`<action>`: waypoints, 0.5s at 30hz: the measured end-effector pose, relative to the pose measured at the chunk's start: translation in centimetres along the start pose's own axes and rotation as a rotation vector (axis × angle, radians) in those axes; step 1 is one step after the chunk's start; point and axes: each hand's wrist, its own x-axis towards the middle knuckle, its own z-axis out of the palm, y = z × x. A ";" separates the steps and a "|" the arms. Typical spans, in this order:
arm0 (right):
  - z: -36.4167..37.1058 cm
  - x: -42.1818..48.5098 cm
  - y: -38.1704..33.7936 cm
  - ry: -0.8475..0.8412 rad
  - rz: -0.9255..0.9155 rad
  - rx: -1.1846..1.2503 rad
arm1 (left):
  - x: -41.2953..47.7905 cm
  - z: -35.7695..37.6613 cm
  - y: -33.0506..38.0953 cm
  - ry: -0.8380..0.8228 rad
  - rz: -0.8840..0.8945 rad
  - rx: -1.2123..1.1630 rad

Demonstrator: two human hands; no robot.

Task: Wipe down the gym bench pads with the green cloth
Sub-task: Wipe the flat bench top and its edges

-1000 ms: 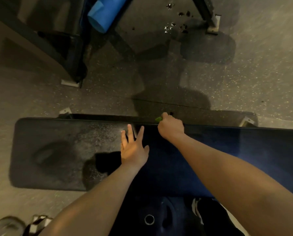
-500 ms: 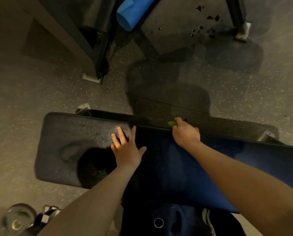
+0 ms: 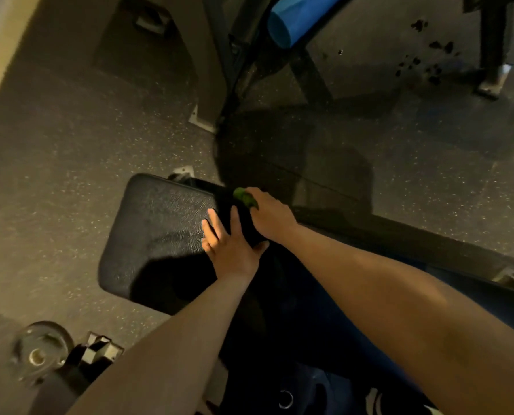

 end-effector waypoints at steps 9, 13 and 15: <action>0.3 0.0 0.6 0.133 0.237 -0.106 | 1.7 -2.6 -4.7 0.098 0.040 -0.033; 3.1 3.3 -4.6 0.114 0.088 -0.048 | 4.3 -4.7 -8.0 0.085 -0.124 -0.142; 3.9 4.8 -7.0 0.094 0.047 -0.057 | 5.0 -5.5 -9.0 0.054 -0.157 -0.184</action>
